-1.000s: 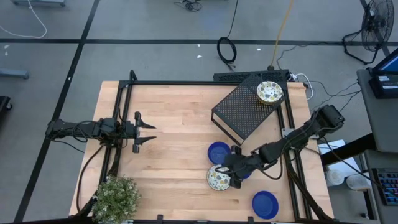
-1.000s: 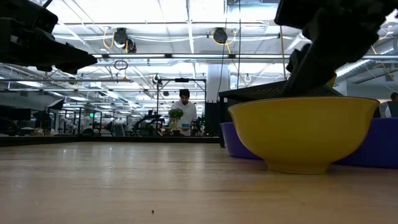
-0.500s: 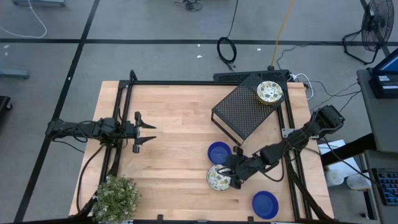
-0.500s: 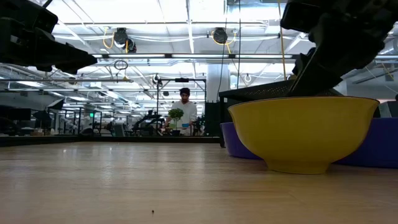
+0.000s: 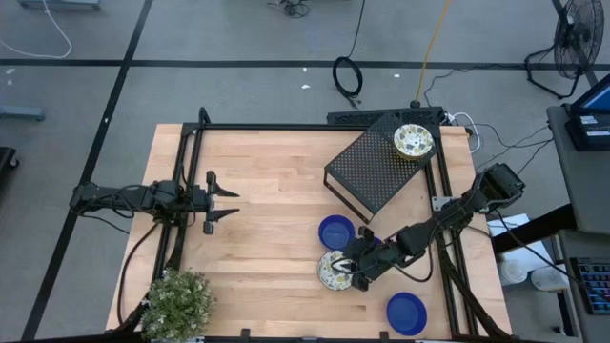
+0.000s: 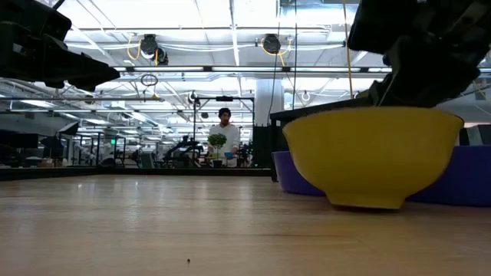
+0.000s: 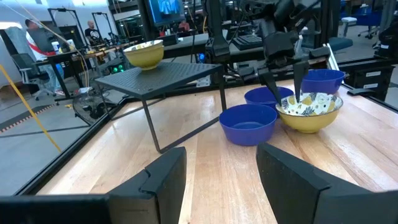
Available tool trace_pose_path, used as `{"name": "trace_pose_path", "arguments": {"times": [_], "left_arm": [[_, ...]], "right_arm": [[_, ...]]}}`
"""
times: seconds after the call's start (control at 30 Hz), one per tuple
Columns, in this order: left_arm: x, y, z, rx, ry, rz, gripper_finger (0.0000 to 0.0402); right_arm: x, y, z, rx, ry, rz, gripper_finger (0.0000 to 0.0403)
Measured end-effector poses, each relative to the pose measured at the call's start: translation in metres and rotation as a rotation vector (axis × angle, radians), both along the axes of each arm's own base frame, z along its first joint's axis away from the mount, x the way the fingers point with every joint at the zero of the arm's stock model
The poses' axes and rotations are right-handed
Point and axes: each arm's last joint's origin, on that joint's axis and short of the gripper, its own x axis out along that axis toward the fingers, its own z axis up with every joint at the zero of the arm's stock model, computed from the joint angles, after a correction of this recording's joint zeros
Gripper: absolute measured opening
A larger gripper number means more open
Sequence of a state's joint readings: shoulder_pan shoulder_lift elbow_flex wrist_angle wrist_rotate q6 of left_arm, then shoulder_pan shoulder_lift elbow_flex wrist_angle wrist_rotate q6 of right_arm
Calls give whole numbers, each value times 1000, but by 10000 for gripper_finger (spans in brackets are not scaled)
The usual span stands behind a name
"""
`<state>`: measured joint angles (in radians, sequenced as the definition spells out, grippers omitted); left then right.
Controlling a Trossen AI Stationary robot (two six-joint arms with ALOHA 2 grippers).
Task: Pick & Place Mini bowls
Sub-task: Stack the patterned yellow bowl on the patterned yellow bowl on the shelf
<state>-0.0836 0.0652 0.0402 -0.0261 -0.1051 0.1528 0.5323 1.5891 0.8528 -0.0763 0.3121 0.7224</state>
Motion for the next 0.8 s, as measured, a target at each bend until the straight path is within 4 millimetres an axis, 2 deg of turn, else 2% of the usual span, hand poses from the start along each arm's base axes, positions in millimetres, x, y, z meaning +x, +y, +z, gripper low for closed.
{"name": "trace_pose_path", "arguments": {"times": [0.1, 0.8], "left_arm": [[0, 0, 0, 0, 0, 1, 198], [0, 0, 0, 0, 0, 0, 198]], "right_arm": [[0, 0, -5, 5, 24, -17, 144], [-1, 3, -1, 93, 41, 47, 144]]}}
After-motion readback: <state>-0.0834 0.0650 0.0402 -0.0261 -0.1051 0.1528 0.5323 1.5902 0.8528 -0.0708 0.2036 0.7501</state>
